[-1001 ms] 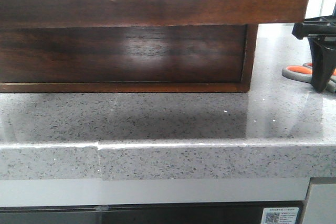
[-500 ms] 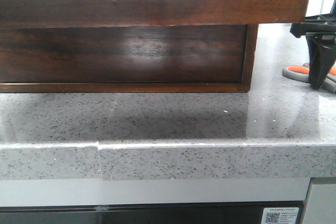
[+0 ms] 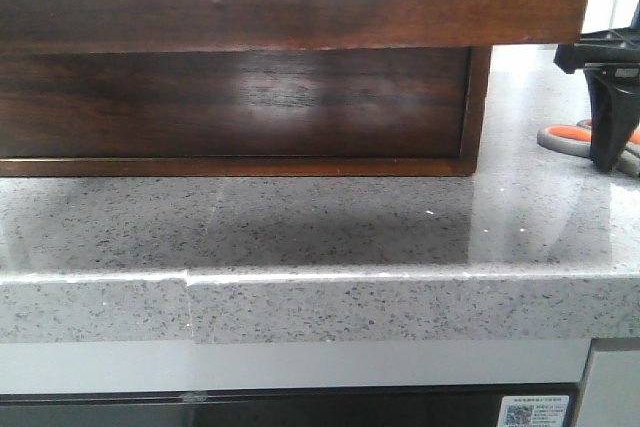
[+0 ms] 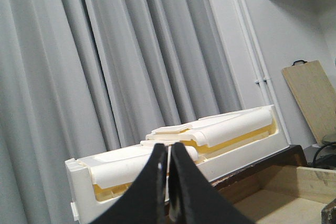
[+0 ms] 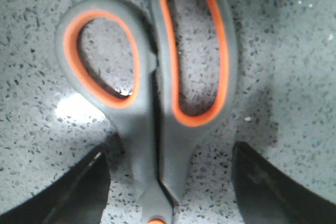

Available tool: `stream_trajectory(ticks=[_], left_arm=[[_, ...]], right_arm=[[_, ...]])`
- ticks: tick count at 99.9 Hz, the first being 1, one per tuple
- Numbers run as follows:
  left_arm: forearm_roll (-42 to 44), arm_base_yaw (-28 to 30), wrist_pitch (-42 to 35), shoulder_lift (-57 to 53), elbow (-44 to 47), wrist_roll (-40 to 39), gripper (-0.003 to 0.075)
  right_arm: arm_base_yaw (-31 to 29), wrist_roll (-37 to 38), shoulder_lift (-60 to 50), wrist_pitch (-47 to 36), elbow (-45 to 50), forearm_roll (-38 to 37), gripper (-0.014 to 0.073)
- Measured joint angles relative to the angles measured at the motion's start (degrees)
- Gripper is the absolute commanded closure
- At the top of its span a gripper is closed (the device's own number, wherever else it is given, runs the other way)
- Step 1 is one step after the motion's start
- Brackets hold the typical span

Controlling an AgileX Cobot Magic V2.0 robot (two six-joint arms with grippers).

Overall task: Put scissors in drawer with both arms
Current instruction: 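Lower the right gripper and grasp the grey-orange scissors by the handles, then lift the scissors with the right gripper and carry them over the drawer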

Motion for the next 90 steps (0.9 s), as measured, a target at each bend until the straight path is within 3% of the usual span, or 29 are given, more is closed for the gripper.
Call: stream_trajectory(ticks=[90], left_arm=[[0.0,0.0,-2.2,0.0,0.0,-0.1,0.0742]], right_arm=[[0.0,0.0,2.2,2.3,-1.5,-0.8,0.0153]])
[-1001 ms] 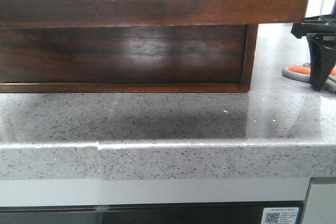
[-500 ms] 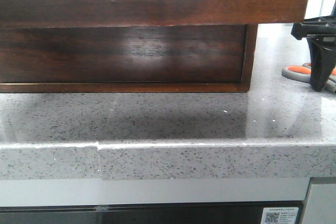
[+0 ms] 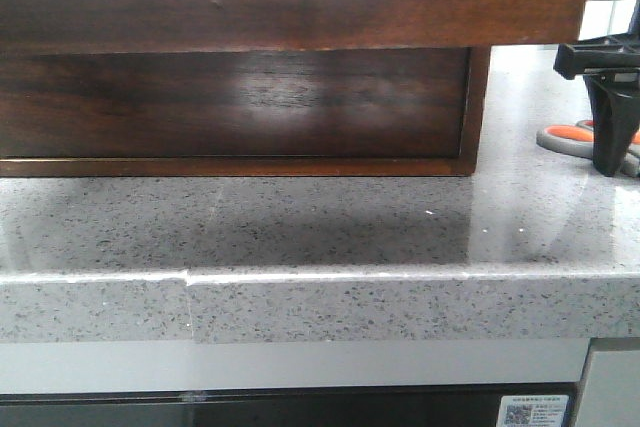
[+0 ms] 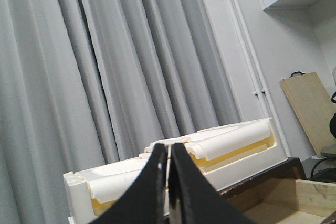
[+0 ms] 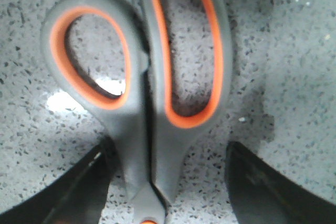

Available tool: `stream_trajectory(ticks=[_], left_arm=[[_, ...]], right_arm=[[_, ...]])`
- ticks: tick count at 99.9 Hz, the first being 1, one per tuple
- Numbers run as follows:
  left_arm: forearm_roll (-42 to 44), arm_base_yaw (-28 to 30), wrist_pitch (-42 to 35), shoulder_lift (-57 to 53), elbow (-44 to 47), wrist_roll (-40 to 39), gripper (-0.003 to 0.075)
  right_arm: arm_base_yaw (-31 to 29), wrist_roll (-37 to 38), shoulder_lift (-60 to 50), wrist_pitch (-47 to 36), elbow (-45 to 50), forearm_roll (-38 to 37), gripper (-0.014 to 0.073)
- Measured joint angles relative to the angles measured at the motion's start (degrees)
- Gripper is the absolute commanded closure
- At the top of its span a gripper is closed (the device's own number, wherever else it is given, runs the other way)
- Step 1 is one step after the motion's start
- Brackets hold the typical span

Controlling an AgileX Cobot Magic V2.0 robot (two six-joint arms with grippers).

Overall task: Put scissors in drawer with both arms
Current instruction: 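Lift the scissors with the right gripper and carry them over the drawer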

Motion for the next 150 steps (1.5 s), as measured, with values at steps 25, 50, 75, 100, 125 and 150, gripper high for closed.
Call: stream_trajectory(ticks=[25,50,75,100,125,150], left_arm=[[0.0,0.0,0.0,0.0,0.0,0.0,0.0742],[0.0,0.0,0.0,0.0,0.0,0.0,0.0742],[0.0,0.0,-0.1,0.0,0.0,0.0,0.0742],[0.0,0.0,-0.3,0.0,0.0,0.0,0.0742],[0.0,0.0,-0.4,0.0,0.0,0.0,0.0742],[0.0,0.0,-0.4,0.0,0.0,0.0,0.0742]], right_arm=[[0.0,0.0,0.0,0.0,0.0,0.0,0.0153],[0.0,0.0,0.0,-0.1,0.0,-0.4,0.0383],[0.0,0.1,0.0,-0.9,0.0,-1.1,0.0659],[0.0,0.1,0.0,-1.3,0.0,-1.0,0.0662],[0.0,0.1,-0.5,-0.3,-1.4,-0.1,0.0662],[0.0,0.0,-7.3,2.9,-8.7,0.5,0.0662]])
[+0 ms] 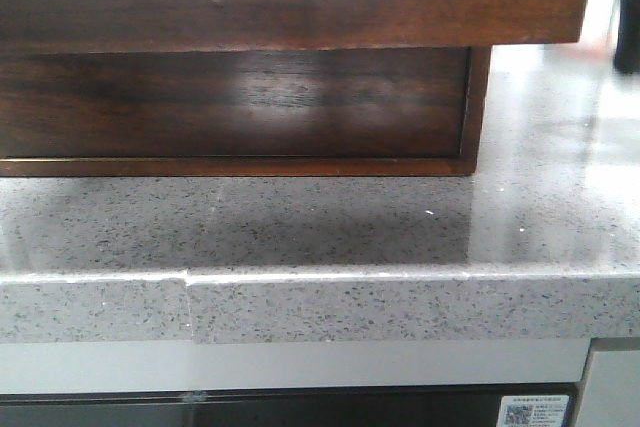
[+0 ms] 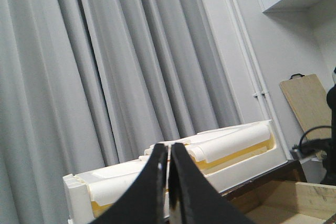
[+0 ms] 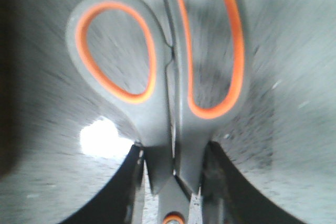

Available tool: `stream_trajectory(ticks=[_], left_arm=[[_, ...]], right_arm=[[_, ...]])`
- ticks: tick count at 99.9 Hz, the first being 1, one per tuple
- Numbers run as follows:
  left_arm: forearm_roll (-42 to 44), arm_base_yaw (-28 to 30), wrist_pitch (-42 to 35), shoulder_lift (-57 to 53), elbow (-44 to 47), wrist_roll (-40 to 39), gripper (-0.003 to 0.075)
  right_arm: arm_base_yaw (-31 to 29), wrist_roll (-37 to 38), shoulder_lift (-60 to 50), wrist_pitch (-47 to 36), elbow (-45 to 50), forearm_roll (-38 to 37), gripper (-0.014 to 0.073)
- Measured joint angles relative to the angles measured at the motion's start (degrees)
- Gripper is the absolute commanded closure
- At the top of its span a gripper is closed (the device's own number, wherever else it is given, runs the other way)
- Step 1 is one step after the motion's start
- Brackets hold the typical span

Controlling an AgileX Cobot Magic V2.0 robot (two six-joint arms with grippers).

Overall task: Put scissors in drawer with both arms
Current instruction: 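Lift the scissors with the right gripper and carry them over the drawer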

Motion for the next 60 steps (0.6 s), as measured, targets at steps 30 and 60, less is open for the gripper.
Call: stream_trajectory(ticks=[30,60], left_arm=[[0.0,0.0,-0.2,0.0,0.0,0.0,0.0742],[0.0,0.0,-0.3,0.0,0.0,0.0,0.0742]], right_arm=[[0.0,-0.2,-9.1,1.8,-11.4,0.8,0.0662],[0.0,-15.1,-13.4,3.9,-18.5,16.2,0.0662]])
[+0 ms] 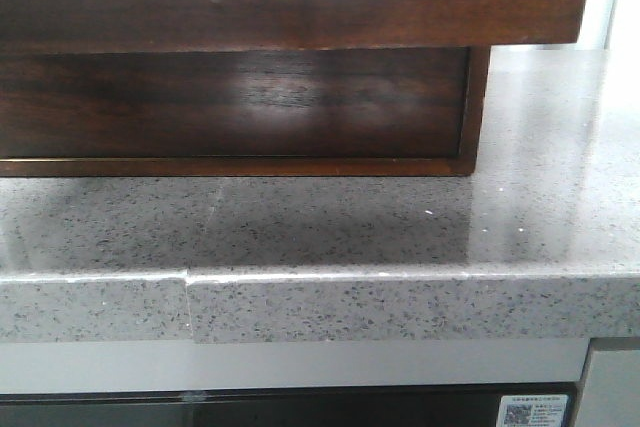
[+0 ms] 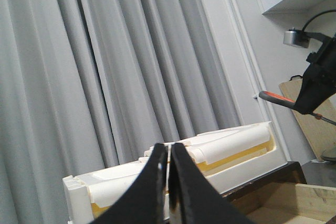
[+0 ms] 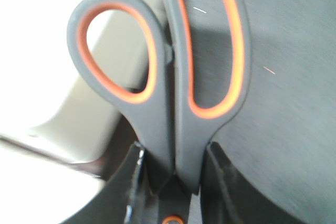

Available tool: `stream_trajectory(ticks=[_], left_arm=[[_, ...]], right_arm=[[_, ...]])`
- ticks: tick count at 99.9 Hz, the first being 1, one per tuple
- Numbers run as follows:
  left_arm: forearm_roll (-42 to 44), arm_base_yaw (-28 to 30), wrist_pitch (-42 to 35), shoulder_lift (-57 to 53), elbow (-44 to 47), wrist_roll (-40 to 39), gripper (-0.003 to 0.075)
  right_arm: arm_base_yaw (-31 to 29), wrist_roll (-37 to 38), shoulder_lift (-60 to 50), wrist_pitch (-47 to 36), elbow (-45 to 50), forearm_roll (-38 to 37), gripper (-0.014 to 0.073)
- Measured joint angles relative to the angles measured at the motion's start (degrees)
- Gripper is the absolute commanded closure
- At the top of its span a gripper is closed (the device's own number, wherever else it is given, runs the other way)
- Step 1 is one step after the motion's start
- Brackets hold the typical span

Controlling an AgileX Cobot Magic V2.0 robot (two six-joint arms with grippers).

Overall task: Put scissors in drawer with both arms
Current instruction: 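Lift the scissors with the right gripper and carry them over the drawer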

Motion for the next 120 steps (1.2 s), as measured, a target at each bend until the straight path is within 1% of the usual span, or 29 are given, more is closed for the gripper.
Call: stream_trajectory(ticks=[8,15,27,33,42,54,60,74,106,120], left_arm=[[0.0,0.0,-0.1,0.0,0.0,0.0,0.0742],[0.0,0.0,-0.1,0.0,0.0,0.0,0.0742],[0.0,0.0,-0.1,0.0,0.0,0.0,0.0742],[0.0,0.0,-0.2,0.0,0.0,0.0,0.0742],[0.0,0.0,-0.1,0.0,0.0,0.0,0.0742],[0.0,0.0,-0.1,0.0,0.0,0.0,0.0742],[0.0,0.0,-0.1,0.0,0.0,0.0,0.0742],[0.0,0.0,-0.1,0.0,0.0,0.0,0.0742],[0.0,0.0,-0.1,0.0,0.0,0.0,0.0742],[0.0,0.0,-0.1,0.0,0.0,0.0,0.0742]], right_arm=[[0.0,-5.3,-0.1,0.1,-0.9,5.7,0.0662],[0.6,-8.1,-0.1,0.1,-1.7,8.6,0.0662],[3.2,-12.2,-0.2,-0.1,-2.2,9.6,0.0662],[5.5,-15.1,-0.2,-0.4,-2.2,9.7,0.0662],[9.7,-17.4,-0.2,-1.1,-2.2,9.7,0.0653],[15.6,-19.1,-0.2,-3.6,-2.2,7.9,0.0652],[19.2,-19.4,-0.2,-4.7,-2.2,6.1,0.0652],[25.2,-19.6,-0.1,-5.9,-2.2,1.8,0.0652],[34.0,-19.7,4.2,-6.1,-2.2,-7.2,0.0652],[36.9,-20.9,6.5,-6.1,-2.2,-9.6,0.0652]])
